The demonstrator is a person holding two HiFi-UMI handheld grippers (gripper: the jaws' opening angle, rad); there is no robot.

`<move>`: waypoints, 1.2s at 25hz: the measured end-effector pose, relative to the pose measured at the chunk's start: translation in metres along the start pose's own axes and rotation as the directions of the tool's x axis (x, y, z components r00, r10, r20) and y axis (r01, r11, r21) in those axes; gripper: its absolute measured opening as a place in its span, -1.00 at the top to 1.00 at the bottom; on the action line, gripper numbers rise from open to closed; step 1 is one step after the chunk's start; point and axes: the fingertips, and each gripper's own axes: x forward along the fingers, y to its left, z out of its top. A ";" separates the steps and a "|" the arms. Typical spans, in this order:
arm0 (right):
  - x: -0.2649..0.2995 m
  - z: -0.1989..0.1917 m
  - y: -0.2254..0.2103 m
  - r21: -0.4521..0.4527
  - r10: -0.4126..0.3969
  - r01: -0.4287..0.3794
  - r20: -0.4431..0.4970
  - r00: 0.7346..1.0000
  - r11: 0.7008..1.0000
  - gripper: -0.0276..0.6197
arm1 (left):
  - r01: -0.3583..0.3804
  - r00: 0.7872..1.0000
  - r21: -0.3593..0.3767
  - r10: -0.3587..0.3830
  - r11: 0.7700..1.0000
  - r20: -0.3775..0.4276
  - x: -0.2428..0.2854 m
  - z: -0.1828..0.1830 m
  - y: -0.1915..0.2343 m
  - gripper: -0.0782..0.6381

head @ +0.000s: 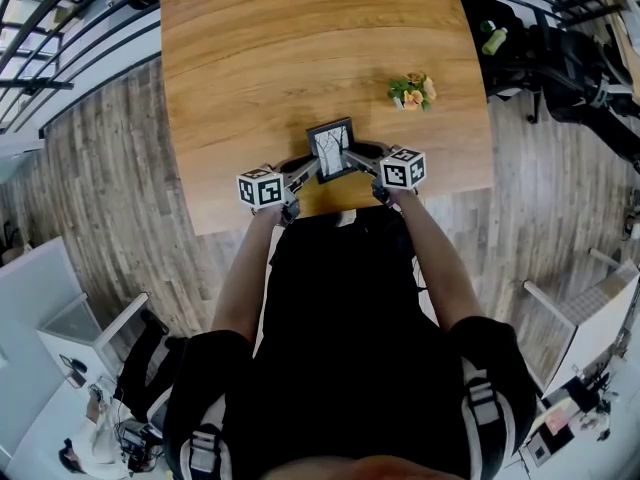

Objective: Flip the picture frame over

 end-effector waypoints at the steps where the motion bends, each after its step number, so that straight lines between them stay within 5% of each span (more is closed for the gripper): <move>1: 0.000 0.000 -0.001 0.000 -0.011 0.011 0.003 1.000 1.000 0.48 | -0.004 1.000 -0.003 0.004 1.000 0.001 0.001 0.000 0.001 0.56; 14: 0.015 0.005 -0.032 0.045 -0.210 0.210 -0.014 0.978 0.977 0.47 | -0.157 0.988 -0.036 0.157 0.987 0.004 0.022 0.009 0.041 0.55; 21: 0.030 0.012 -0.040 -0.015 -0.255 0.255 -0.046 0.966 0.967 0.48 | -0.291 0.956 0.009 0.290 0.957 0.046 0.025 0.019 0.063 0.53; 30: 0.041 0.017 -0.049 -0.083 -0.280 0.275 -0.064 0.958 0.958 0.49 | -0.367 0.930 0.038 0.366 0.929 0.038 0.030 0.025 0.082 0.52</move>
